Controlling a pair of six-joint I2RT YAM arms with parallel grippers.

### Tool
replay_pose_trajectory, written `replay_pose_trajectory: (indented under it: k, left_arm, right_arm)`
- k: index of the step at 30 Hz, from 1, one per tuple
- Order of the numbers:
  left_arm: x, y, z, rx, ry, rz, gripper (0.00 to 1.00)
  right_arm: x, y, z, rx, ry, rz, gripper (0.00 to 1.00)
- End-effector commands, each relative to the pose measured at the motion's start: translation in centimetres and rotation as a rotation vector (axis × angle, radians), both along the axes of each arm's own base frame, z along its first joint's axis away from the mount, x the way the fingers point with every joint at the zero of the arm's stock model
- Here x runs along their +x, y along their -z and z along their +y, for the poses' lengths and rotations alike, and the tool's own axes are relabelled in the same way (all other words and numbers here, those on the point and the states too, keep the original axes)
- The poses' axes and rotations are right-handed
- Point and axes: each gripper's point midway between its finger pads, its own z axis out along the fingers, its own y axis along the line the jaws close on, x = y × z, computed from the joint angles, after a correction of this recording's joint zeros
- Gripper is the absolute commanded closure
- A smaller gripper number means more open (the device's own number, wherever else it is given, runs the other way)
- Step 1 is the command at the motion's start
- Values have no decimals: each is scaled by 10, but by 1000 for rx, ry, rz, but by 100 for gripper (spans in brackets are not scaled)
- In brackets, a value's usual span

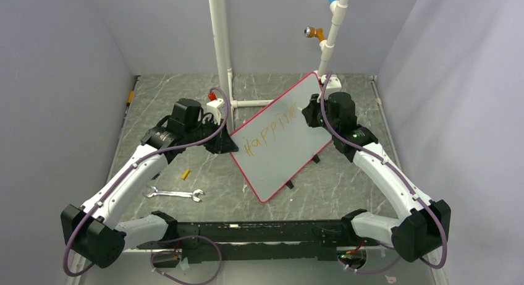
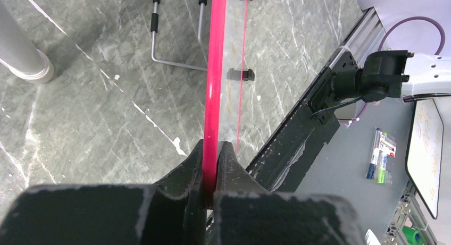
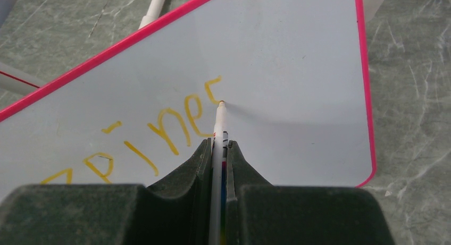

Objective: Write a sentence on the whiteboard

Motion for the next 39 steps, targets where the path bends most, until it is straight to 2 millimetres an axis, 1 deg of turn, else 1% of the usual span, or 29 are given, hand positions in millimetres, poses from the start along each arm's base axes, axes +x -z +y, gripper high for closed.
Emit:
replay_pose_trajectory:
  k: [1,4,7,13,19,25,33,36,39]
  left_arm:
    - [43,12,37,245,-85,-241,100]
    - [43,14,37,247,-84,-238,100]
    - [44,14,37,248,-84,-238,100]
    - [45,14,37,249,-82,-234,100]
    - [46,15,37,254,-84,-233,100]
    - [48,16,37,262,-89,-232,100]
    - [48,16,39,266,-94,-234,100]
    - [47,16,38,264,-92,-233,100]
    - [47,16,39,264,-92,-233,100]
  right_arm:
    - [9,-5,-13,-11,62,-16,100]
    - [12,-2,-15,-17,71,-7,100]
    - [11,1,-14,-16,60,1,100]
    - [4,6,-8,-4,22,24,100]
    - [-6,2,-1,23,-30,28,100]
    - [-11,-11,3,42,-58,5,100]
    - [-25,-58,-16,73,10,-114,100]
    - [-25,-64,-27,70,64,-141,100]
    - [-17,-61,-36,50,115,-140,100]
